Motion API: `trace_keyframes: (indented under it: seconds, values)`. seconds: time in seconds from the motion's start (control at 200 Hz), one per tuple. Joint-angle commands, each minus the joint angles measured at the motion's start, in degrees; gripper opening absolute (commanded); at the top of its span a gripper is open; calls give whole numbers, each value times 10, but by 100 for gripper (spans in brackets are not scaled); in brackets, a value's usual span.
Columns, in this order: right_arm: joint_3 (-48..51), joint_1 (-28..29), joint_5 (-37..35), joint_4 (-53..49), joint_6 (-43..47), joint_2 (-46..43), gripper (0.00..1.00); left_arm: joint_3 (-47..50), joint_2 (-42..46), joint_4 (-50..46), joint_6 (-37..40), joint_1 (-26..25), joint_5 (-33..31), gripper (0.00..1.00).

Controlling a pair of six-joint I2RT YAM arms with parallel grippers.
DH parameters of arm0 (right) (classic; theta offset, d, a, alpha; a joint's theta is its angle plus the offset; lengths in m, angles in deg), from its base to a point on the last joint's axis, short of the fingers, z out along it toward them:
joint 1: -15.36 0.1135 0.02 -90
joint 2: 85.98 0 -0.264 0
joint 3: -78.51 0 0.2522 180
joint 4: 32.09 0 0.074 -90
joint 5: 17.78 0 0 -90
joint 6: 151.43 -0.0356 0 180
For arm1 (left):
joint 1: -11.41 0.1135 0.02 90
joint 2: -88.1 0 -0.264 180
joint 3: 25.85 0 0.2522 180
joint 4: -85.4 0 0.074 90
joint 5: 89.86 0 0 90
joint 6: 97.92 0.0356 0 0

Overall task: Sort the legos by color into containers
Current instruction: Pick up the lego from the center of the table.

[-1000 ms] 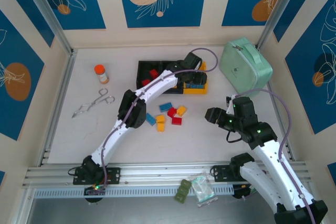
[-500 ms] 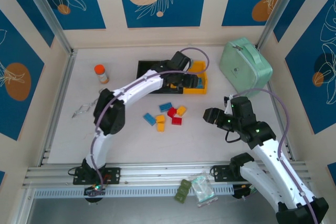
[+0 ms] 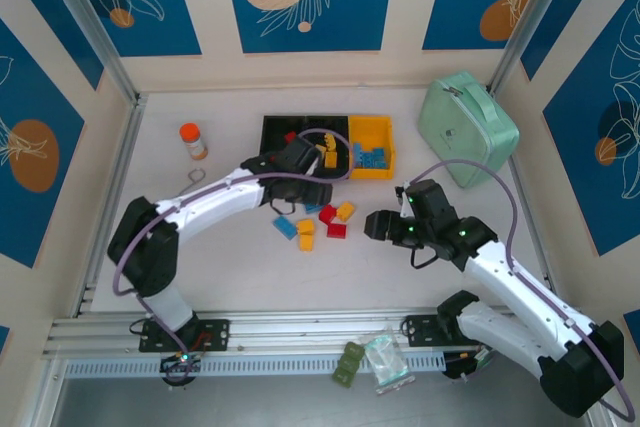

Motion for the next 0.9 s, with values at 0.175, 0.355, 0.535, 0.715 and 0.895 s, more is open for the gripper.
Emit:
trace_keyframes:
  seconds: [0.175,0.355,0.535,0.715,0.895]
  values:
    - [-36,43,-12,47,8,42,69,123,97,-1,-109,22,-61,64]
    - [-45,70,-17,59,12,68,70,155,104,-12,-188,27,-91,72]
    - [-44,83,-21,68,10,81,70,158,87,-17,-272,26,-103,77]
    - [-39,86,-23,69,9,76,70,161,56,5,-329,26,-109,80]
    - [-32,85,-33,60,9,63,70,131,1,-3,-348,27,-99,80]
